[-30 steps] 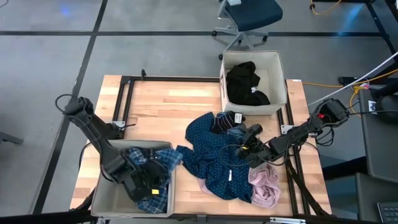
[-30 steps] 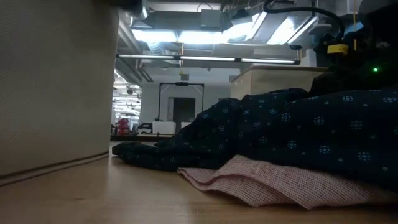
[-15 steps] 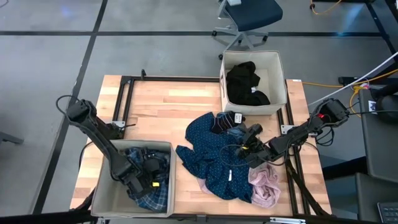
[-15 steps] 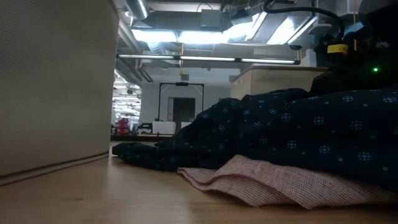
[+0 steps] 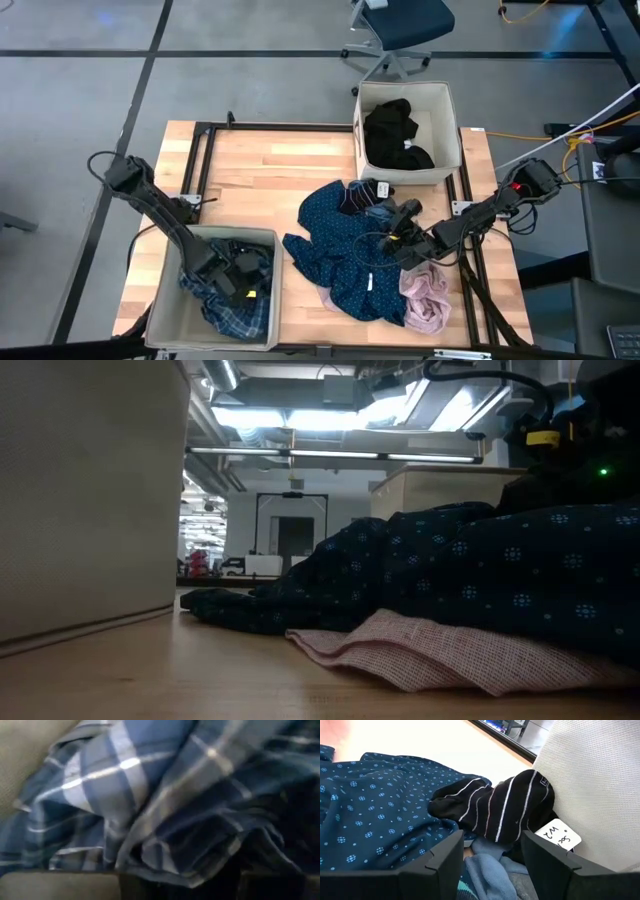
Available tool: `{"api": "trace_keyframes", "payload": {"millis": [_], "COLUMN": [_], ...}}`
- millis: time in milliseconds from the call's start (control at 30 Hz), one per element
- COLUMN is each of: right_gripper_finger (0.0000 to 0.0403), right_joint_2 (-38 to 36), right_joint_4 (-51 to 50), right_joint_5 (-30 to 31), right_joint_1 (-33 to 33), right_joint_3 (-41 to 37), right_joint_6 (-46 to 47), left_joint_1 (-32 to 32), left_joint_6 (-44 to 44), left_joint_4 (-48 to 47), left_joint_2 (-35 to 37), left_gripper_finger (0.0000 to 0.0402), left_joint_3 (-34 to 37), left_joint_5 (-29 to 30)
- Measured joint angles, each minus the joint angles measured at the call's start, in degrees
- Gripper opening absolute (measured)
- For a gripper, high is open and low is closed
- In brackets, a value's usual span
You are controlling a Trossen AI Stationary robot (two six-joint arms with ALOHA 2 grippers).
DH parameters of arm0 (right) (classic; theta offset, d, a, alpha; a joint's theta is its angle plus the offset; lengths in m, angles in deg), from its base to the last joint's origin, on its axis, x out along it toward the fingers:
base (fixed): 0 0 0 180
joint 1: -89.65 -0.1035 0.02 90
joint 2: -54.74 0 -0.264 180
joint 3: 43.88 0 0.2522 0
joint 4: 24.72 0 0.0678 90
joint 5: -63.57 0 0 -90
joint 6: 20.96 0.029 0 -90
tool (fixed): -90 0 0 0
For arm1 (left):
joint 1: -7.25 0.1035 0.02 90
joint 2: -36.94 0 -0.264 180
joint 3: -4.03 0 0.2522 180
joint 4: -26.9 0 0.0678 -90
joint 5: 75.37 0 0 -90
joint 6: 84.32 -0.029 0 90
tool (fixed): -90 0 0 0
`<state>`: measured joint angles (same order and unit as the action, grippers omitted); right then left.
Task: Sort clothes
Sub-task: Put the blue pants into the bottom laundry organizer, then put the black sock into the top laundry organizer
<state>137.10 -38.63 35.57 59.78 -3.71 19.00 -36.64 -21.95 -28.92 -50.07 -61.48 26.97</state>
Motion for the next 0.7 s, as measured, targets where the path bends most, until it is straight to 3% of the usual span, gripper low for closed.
{"api": "trace_keyframes", "payload": {"millis": [133, 267, 500, 700], "right_gripper_finger": [0.0202, 0.0202, 0.0202, 0.0202], "right_joint_2": [0.0, 0.0, 0.0, 0.0], "right_joint_4": [0.1, 0.1, 0.1, 0.1], "right_joint_5": [0.5, 0.5, 0.5, 0.5], "right_joint_1": [0.0, 0.0, 0.0, 0.0], "right_joint_3": [0.0, 0.0, 0.0, 0.0], "right_joint_6": [0.0, -0.4, -1.4, -4.6], "left_joint_1": [0.5, 0.8, 0.7, 0.8], "left_joint_6": [-0.1, 1.5, -2.1, -17.6], "left_joint_4": [-5.4, -12.7, -14.7, -8.0], "left_joint_2": [4.2, 9.6, 18.8, 22.0], "left_gripper_finger": [0.0124, 0.0124, 0.0124, 0.0124], "left_joint_3": [-3.8, -8.1, -10.6, -10.6], "left_joint_5": [-1.7, 0.7, 14.7, 30.3]}}
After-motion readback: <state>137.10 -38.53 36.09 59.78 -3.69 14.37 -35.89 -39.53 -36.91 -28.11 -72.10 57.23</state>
